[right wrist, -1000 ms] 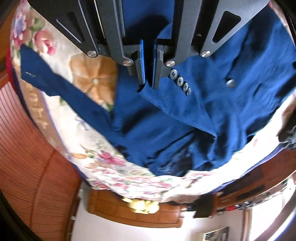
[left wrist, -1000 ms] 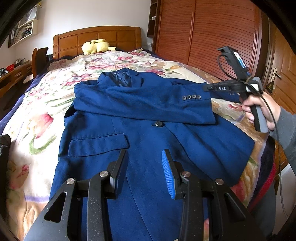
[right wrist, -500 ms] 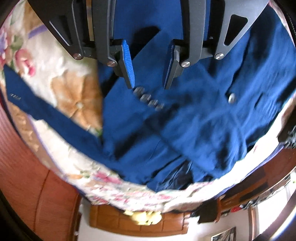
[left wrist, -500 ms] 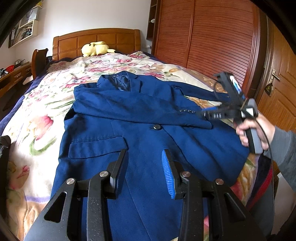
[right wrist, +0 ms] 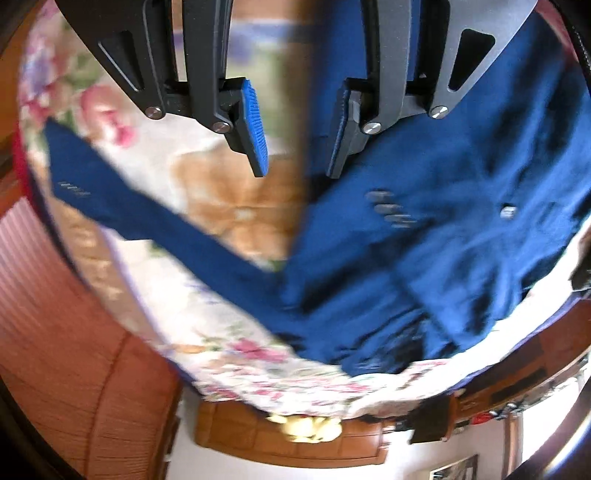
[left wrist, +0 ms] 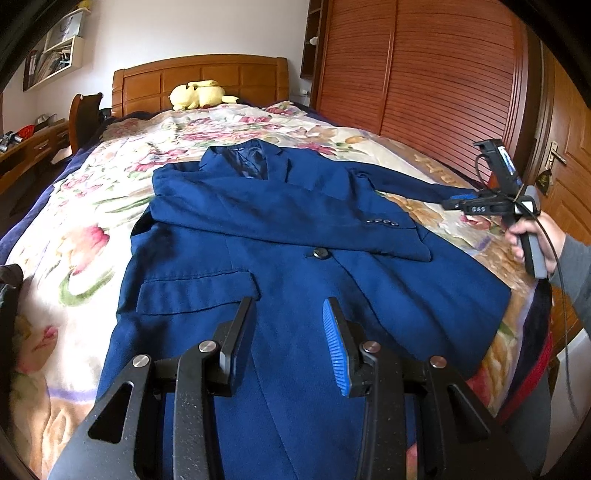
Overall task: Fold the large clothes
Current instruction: 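Grasp the other sleeve's buttoned cuff with the right tool and lift it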
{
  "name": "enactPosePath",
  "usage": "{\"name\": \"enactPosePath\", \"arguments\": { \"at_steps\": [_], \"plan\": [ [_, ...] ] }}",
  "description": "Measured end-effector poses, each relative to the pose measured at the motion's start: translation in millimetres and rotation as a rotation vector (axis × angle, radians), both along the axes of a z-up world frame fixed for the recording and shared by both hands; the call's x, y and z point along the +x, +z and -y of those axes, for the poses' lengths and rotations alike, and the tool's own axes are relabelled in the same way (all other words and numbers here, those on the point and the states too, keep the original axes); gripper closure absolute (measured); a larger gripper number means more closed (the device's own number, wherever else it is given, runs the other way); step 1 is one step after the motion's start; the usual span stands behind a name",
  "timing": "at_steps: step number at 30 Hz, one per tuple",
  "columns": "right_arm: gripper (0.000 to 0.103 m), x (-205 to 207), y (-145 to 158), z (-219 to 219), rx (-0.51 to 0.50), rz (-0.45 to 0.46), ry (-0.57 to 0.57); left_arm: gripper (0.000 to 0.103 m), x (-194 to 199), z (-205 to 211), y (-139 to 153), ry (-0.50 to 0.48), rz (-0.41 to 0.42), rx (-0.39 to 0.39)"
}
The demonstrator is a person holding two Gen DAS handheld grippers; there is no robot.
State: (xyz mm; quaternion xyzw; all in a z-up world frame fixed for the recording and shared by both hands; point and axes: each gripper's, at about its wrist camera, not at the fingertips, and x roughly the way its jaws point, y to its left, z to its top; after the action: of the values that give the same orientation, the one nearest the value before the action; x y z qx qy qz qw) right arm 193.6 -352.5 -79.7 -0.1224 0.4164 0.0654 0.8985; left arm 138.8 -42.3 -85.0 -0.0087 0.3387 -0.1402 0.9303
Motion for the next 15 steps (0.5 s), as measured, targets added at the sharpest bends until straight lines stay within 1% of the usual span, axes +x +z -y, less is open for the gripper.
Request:
{"name": "enactPosePath", "arguments": {
  "at_steps": [2,4,8,13,15],
  "plan": [
    [0.056,3,1,27,-0.032,0.008,-0.043,0.065,1,3,-2,-0.004,-0.006,0.005],
    [0.052,6,1,59,-0.051,0.011,-0.11,0.065,2,6,-4,-0.006,-0.01,0.011],
    [0.044,8,4,118,-0.028,0.02,-0.244,0.064,2,15,-9,-0.021,-0.023,0.023],
    [0.04,18,1,179,0.012,0.02,-0.389,0.065,5,23,-14,-0.037,-0.04,0.021],
    [0.04,21,0,196,0.034,0.019,-0.441,0.065,5,26,-16,-0.04,-0.048,0.026]
  ]
}}
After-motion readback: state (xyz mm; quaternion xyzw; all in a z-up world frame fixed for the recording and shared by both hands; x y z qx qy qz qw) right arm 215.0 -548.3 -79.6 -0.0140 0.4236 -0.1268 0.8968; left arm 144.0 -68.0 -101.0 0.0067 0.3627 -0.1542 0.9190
